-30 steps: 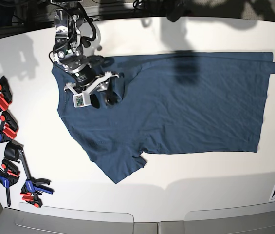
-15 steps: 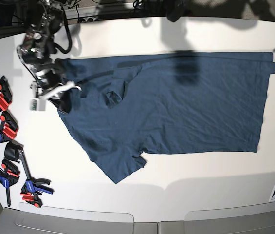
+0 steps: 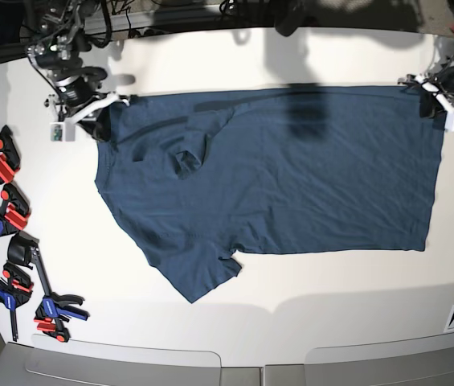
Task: Fold the T-shirt properly
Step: 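Grasp the shirt's shoulder edge with both grippers and pull it taut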
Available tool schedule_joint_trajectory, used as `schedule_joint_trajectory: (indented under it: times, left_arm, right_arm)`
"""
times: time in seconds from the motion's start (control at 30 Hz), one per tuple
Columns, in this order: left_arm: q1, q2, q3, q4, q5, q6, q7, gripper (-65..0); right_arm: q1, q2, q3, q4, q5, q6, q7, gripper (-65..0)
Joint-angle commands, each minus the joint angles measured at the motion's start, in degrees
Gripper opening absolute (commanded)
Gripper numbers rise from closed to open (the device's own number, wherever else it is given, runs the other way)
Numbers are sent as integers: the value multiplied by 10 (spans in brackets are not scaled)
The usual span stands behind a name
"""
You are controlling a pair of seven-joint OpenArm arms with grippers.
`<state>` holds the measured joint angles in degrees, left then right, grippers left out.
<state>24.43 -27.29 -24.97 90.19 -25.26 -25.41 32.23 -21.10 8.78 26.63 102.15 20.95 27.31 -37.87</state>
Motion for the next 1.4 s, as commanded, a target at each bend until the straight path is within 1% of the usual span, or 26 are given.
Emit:
schedule_joint_trajectory:
  times: [0.0, 0.07, 0.1, 0.2, 0.27, 0.4, 0.6, 0.73, 0.83, 0.93, 1.1, 1.2, 1.27, 1.37]
  left_arm:
    - [-2, -9, -1, 3, 6, 11, -18, -650]
    - [-2, -8, 0, -8, 15, 27, -21, -650]
    - [-1, -9, 0, -15, 15, 33, -19, -650]
    - [-1, -8, 0, -39, 16, 34, 6, -650]
    - [1, -9, 0, -53, 16, 34, 25, -650]
    - [15, -11, -1, -57, 11, 34, 61, -650]
    - [68, -29, -3, -52, -8, 34, 64, -650]
    - [103, -29, -17, -38, -21, 34, 64, -650]
    - [127, -29, -32, -26, -49, 33, 73, -650]
    - [147, -29, -46, -14, -60, 33, 83, -650]
    - [161, -24, -62, -9, -63, 33, 85, -650]
    - [161, -19, -65, -9, -64, 34, 85, -650]
    - [160, -20, -65, -9, -64, 34, 83, -650]
    - [160, -20, -66, 5, -63, 33, 78, -650]
  right_arm:
    - [4, 8, -5, -7, -10, -8, 20, -650]
    - [11, 8, -23, -47, -31, -21, 37, -650]
    - [15, 8, -31, -71, -33, -22, 40, -650]
    - [30, 8, -51, -142, -32, -22, 39, -650]
    - [31, 8, -59, -169, -32, -22, 34, -650]
    - [24, 13, -55, -173, -31, -22, 3, -650]
    - [-6, 50, -35, -165, -25, -20, -16, -650]
    - [-39, 67, -5, -148, 23, -19, -42, -650]
    - [-64, 66, 26, -136, 63, -1, -73, -650]
    - [-89, 66, 57, -131, 108, 13, -85, -650]
    - [-120, 66, 99, -131, 170, 15, -112, -650]
    - [-128, 66, 113, -130, 188, 24, -113, -650]
    - [-129, 66, 117, -130, 195, 25, -113, -650]
    - [-129, 66, 120, -125, 221, 25, -113, -650]
